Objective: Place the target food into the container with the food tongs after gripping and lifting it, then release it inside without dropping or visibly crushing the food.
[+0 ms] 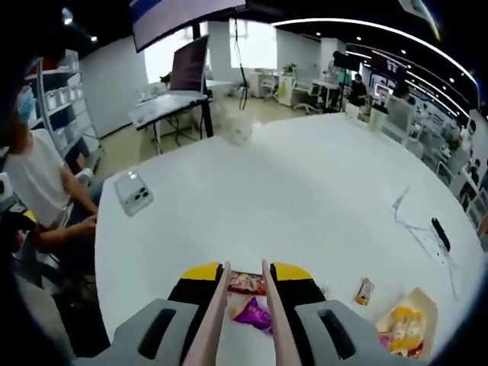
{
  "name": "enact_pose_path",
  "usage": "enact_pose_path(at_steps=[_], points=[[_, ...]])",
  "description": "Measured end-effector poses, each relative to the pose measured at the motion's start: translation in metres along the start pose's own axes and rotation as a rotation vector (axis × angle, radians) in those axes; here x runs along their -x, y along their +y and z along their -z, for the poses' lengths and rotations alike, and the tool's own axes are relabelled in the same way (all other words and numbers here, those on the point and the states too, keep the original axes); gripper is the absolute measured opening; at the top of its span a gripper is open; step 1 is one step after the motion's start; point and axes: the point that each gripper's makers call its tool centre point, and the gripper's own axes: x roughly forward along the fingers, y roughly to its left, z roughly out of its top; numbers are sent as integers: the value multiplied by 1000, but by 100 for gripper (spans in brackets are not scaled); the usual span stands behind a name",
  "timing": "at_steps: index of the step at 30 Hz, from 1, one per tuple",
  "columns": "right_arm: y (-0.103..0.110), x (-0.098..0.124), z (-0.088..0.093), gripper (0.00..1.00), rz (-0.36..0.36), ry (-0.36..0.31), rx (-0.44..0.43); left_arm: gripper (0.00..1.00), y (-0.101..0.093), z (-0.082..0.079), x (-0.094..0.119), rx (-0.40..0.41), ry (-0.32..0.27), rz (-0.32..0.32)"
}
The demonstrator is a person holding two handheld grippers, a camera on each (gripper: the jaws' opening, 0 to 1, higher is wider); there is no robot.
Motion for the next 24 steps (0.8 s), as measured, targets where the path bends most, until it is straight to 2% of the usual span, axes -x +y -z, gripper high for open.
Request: enact_pose_path(at_steps=[5,9,17,24], points=[[9,-9,9,24,-15,42,73,63,2,-1,-3,3,-1,-1],[7,-9,26,24,-33,98,152,63,3,-1,-3,5,1,0],[-6,4,46,25,-22,145,161,63,3,5,-5,15,15,5],[-18,7,60,25,-67,240,333,63,0,5,-9,19,22,11]])
